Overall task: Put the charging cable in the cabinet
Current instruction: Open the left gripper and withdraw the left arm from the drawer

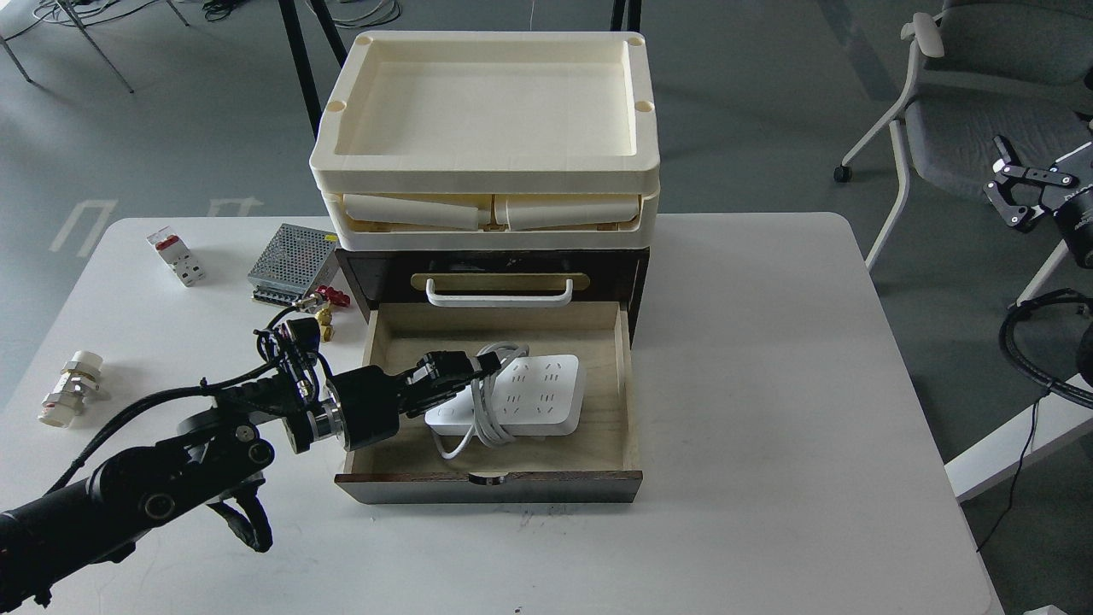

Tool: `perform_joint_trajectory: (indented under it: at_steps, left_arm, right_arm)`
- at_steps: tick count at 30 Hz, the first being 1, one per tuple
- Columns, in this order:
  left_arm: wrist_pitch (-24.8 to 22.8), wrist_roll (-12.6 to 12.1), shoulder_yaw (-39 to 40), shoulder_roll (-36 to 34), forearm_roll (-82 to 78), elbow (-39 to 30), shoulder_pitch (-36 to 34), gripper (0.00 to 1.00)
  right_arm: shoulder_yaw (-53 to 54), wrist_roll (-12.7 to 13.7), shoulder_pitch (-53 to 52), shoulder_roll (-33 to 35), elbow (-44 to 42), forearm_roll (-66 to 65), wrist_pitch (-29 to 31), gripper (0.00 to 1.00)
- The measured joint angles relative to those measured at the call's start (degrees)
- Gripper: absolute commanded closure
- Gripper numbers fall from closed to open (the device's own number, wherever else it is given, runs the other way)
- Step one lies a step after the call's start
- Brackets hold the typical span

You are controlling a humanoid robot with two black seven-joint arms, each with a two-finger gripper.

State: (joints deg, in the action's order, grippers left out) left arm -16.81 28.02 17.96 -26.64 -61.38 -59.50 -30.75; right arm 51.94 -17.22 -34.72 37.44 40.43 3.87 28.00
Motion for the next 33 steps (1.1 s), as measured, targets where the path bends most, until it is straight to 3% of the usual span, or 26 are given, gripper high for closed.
perform_joint_trajectory:
  at_steps: [2, 3, 4, 5, 8, 13, 16, 20, 27, 30, 33]
  left_arm:
    - [-0.1, 0.0, 0.1, 0.5, 0.3, 0.3, 0.2, 0.61]
    - [-0.3, 0.0, 0.1, 0.6, 0.5, 0.3, 0.2, 0.47]
    - [-0.5, 0.0, 0.1, 0.7, 0.9, 0.3, 0.2, 0.23]
    - [-0.6, 0.0, 0.1, 0.7, 1.4, 0.3, 0.2, 0.12]
    - [-0.7, 0.0, 0.2, 0.7, 2.7, -0.1, 0.2, 0.02]
    - [-1.5, 0.0, 0.2, 0.4, 6.6, 0.2, 0.7, 0.01]
    - [-5.9, 0.0, 0.3, -0.9, 8.0, 0.2, 0.6, 0.01]
    - [-10.7, 0.0, 3.6, -6.8, 11.7, 0.0, 0.3, 0.01]
    - [-11.2, 0.0, 11.4, -19.2, 21.7, 0.4, 0.8, 0.01]
    - [-11.2, 0.0, 12.4, -23.0, 25.7, 3.2, 0.8, 0.01]
    - [-11.2, 0.0, 13.9, -23.7, 29.7, 10.3, 0.7, 0.01]
  right_arm:
    - [0.0, 0.0, 0.0, 0.0, 0.0, 0.0, 0.0, 0.00]
    - [0.0, 0.0, 0.0, 0.0, 0.0, 0.0, 0.0, 0.00]
    - [0.0, 0.0, 0.0, 0.0, 0.0, 0.0, 0.0, 0.00]
    - [0.0, 0.0, 0.0, 0.0, 0.0, 0.0, 0.0, 0.00]
    - [0.0, 0.0, 0.0, 0.0, 0.0, 0.0, 0.0, 0.00]
    - [0.1, 0.0, 0.0, -0.4, -0.1, 0.1, 0.0, 0.00]
    - [1.3, -0.1, 0.0, -0.6, -0.1, 0.6, 0.0, 0.00]
    - [3.3, 0.0, 0.0, -0.7, -0.1, 2.1, 0.0, 0.00]
    - [3.9, -0.1, 0.1, -1.4, 0.1, 2.6, 0.0, 0.00]
    - [3.6, -0.1, 0.1, -1.8, 2.4, 2.6, 0.0, 0.00]
    - [3.7, -0.2, 0.1, -1.9, 7.3, 2.6, 0.0, 0.00]
